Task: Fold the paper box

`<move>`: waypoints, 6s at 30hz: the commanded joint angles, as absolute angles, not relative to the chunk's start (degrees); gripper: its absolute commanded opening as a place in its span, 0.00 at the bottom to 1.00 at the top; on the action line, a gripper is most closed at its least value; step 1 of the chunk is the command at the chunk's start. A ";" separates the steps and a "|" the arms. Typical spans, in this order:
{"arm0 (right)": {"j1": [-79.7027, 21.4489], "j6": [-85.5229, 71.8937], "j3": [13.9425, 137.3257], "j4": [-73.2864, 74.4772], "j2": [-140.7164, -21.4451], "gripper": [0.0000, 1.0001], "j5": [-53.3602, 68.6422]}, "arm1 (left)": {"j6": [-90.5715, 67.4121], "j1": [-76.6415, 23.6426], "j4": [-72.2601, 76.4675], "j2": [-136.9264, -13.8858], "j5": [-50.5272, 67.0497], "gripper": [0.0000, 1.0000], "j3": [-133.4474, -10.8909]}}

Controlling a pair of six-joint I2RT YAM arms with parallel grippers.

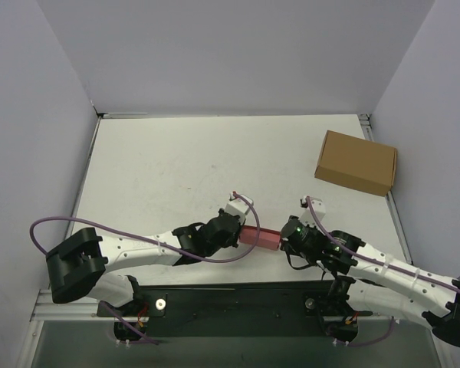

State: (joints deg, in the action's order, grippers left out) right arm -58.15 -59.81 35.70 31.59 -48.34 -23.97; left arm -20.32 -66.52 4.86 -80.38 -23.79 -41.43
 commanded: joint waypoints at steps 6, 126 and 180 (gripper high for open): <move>-55.99 -53.97 38.41 26.46 -51.24 0.22 -22.77 | -20.39 -66.36 -8.70 -84.37 -20.48 0.00 -39.29; -64.25 -65.65 37.35 35.77 -60.82 0.00 -33.92 | -16.35 -54.23 10.19 -71.72 5.71 0.48 -40.43; -64.69 -66.45 36.39 35.77 -59.77 0.00 -33.84 | -12.66 -60.20 5.45 -77.52 -4.92 0.29 -45.44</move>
